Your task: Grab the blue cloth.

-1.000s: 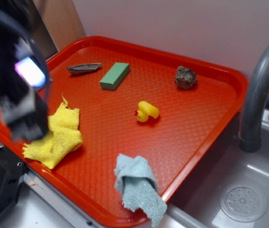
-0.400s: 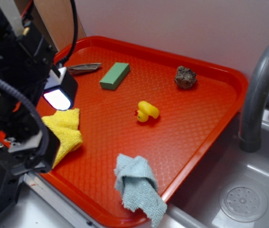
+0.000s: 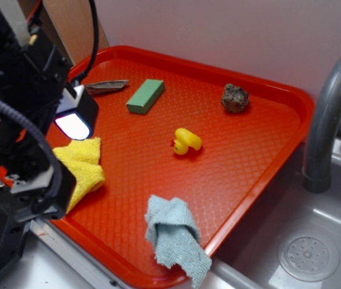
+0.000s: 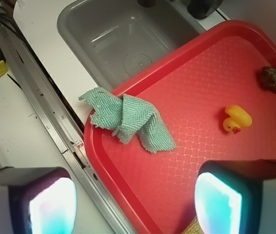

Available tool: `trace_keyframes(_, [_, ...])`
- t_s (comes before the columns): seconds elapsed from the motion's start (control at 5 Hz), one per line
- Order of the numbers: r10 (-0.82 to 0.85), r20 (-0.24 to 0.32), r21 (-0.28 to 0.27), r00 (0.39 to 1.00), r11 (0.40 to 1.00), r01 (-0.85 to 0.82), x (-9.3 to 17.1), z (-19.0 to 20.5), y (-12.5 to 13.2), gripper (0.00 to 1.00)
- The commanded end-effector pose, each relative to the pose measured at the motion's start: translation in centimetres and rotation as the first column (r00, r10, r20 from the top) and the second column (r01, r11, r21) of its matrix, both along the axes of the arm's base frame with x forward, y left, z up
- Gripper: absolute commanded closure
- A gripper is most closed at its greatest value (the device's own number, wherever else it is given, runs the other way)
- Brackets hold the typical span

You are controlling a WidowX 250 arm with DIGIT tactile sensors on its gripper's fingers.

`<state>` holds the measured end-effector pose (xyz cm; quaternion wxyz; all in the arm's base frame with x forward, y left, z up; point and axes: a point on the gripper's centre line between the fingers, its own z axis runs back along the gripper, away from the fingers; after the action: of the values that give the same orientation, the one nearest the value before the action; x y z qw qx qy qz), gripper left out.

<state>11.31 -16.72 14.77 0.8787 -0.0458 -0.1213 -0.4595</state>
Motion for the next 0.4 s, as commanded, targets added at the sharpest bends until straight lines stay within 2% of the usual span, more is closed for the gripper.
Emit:
trace_keyframes(0.0, [-0.119, 0.024, 0.059, 0.993, 0.991, 0.118, 0.3, -6.2, -4.6, 0.00])
trace_keyframes(0.2, [-0.113, -0.020, 0.115, 0.993, 0.987, 0.114, 1.6, -9.6, -4.8, 0.00])
